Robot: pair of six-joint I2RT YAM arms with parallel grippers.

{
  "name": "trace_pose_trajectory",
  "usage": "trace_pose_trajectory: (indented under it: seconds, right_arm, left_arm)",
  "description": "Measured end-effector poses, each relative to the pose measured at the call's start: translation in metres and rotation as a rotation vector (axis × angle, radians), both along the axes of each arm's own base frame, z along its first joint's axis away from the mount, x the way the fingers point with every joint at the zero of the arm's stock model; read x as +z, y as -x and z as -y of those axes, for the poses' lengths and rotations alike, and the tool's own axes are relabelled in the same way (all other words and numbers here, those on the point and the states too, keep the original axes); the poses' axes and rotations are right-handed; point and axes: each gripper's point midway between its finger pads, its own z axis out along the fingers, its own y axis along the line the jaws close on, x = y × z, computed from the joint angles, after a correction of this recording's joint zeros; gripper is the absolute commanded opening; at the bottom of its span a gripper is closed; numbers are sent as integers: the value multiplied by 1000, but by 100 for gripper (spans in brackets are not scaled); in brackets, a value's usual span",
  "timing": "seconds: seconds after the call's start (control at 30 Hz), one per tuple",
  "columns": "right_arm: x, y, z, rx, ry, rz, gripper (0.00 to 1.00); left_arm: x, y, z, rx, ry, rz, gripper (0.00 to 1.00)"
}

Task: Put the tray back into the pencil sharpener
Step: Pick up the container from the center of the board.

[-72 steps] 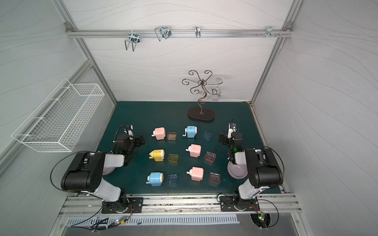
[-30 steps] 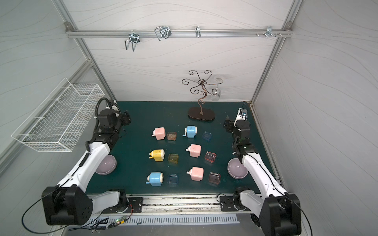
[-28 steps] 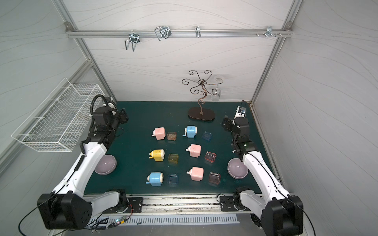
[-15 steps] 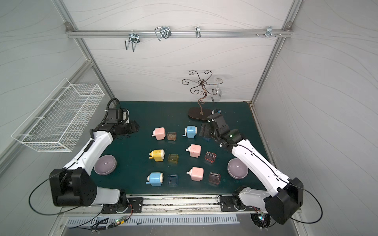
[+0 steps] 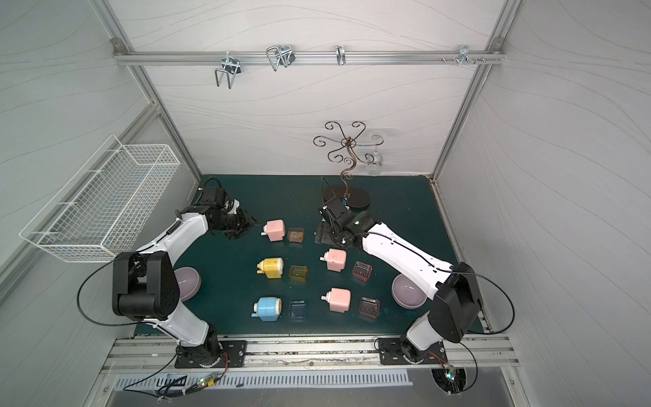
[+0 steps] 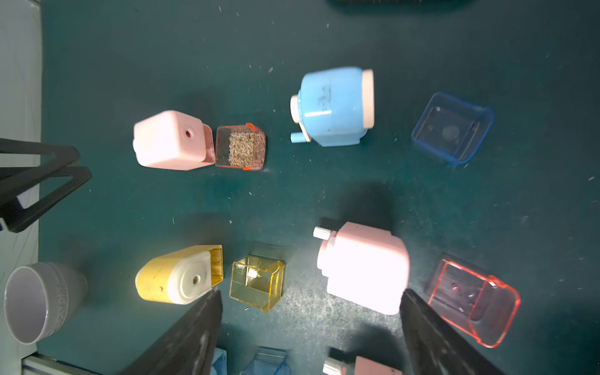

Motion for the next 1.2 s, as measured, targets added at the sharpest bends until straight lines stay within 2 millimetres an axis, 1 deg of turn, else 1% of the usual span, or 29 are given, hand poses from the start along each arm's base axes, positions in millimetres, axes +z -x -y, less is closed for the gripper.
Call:
trace_pose_trajectory:
  seconds: [0.17, 0.37, 0.5, 0.67, 0.8, 1.1, 1.2]
  right_arm:
    - [-11, -9, -23, 21, -10, -58, 87]
    - [-20, -18, -49, 53, -37, -108, 86]
    - [-28, -23, -63, 63, -52, -141, 85]
    - [-34, -32, -81, 71, -70, -169, 84]
    - [-39, -39, -93, 76, -84, -190, 83]
    - [-50, -47, -114, 74, -112, -237, 81]
    - [-52, -50, -119, 69, -118, -249, 80]
  left_arm:
    - [-3, -14, 3, 11, 25, -16, 52]
    - [-17, -24, 6, -6, 20, -48, 51]
    - [-24, -23, 11, -39, 7, -56, 52]
    - [-25, -22, 26, -105, -21, -38, 52]
    - [-28, -21, 33, -142, -38, -30, 51]
    - [-40, -22, 29, -165, -73, -53, 48]
    - [-39, -25, 29, -175, -77, -48, 45]
